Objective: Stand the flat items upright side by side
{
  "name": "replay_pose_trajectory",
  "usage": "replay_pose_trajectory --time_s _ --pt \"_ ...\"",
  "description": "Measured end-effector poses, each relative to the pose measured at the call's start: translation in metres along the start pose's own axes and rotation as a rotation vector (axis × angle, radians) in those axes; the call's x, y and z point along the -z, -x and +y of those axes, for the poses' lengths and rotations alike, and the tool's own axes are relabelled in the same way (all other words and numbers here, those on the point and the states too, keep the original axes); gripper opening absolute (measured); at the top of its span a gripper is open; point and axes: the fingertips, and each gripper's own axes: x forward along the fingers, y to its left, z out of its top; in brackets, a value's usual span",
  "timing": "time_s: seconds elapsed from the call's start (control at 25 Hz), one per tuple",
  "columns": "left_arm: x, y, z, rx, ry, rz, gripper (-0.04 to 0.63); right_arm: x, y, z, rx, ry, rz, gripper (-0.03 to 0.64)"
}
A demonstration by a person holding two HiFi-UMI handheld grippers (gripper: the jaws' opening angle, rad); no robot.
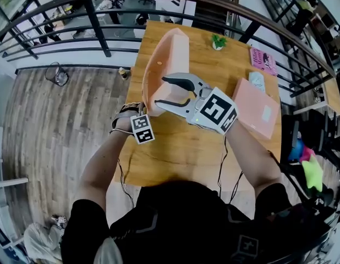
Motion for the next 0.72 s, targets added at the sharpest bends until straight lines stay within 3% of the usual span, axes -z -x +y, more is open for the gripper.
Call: replay_pose_trajectory --time_s 0.12,0.2,0.36,0.52,0.72 --pt "0.009 0.009 0.007 -0.029 -0.126 0.026 0.305 0.002 0.0 -0.001 -0.013 -0.004 0.009 0.265" --pt "0.012 0.013 0.011 -0.032 -0.159 0.019 0.305 0.002 0.001 -0.002 -0.017 -0.008 0.006 0.264" --pt "-0.001 0.03 0.022 -0.022 -0.024 -0.099 0.305 -0.002 -0.002 -0.001 -0.021 -0.009 -0.008 0.261" --pt "-0.018 0.048 0.033 -0.058 0.11 -0.209 0.305 -0.004 -0.006 -0.003 -0.016 -0.027 -0.031 0.262" --pt "-0.035 0.064 0.042 -0.091 0.13 -0.274 0.305 -0.012 -0.013 -0.004 -0.026 -0.032 -0.059 0.261"
